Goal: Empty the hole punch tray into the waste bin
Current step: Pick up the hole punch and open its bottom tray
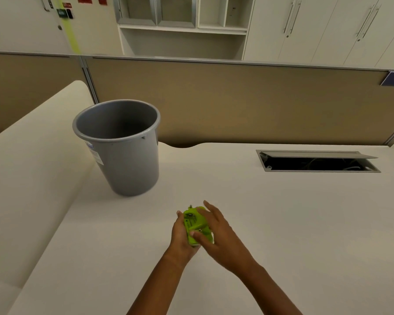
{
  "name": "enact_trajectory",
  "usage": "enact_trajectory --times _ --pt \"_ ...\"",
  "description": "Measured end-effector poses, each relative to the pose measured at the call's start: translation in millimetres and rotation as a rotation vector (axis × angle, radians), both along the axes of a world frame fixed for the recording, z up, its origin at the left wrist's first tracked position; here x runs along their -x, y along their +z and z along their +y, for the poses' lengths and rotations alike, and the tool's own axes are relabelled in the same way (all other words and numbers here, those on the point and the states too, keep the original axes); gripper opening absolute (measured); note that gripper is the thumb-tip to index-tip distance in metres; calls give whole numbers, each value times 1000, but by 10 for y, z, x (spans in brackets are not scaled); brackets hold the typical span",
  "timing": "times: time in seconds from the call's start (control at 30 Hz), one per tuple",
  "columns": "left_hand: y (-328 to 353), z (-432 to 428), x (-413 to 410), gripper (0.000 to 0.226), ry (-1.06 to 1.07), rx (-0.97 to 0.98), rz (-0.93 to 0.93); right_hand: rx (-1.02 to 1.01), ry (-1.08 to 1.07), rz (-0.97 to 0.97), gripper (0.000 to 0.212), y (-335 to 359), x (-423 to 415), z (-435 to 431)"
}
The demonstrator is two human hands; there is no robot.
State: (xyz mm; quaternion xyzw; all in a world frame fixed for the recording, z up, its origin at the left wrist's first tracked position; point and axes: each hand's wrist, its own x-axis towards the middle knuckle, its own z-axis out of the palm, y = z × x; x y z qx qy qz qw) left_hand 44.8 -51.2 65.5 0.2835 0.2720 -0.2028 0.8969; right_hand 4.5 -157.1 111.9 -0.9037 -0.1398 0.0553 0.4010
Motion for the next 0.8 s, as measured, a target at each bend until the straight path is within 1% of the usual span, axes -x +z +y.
enact_trajectory --times 0.07,0.1,0.2,0.27,0.33,0.47,0.57,0.67,0.8 --pt "4 17 8 58 -13 45 -7 -84 -121 -5 52 36 -42 -12" --pt "8 22 8 58 -25 57 -17 -133 -189 29 50 50 -77 -19" --pt "12 20 12 55 -38 48 -42 -251 -320 209 44 74 -177 -22" --pt "6 15 16 51 -51 56 -68 -282 -363 265 36 55 -211 -19" --pt "7 7 28 50 -80 55 -78 -323 -404 256 30 26 -237 -19" --pt "-42 -1 18 49 -112 16 -109 -376 -463 272 26 -13 -301 -39" --pt "-97 12 12 48 -129 27 -131 -473 -477 386 25 -25 -333 -60" --pt "-103 8 20 49 -164 24 -155 -575 -488 520 32 10 -333 -41" --pt "-67 15 37 49 -204 -15 -162 -737 -513 654 33 64 -351 -23"
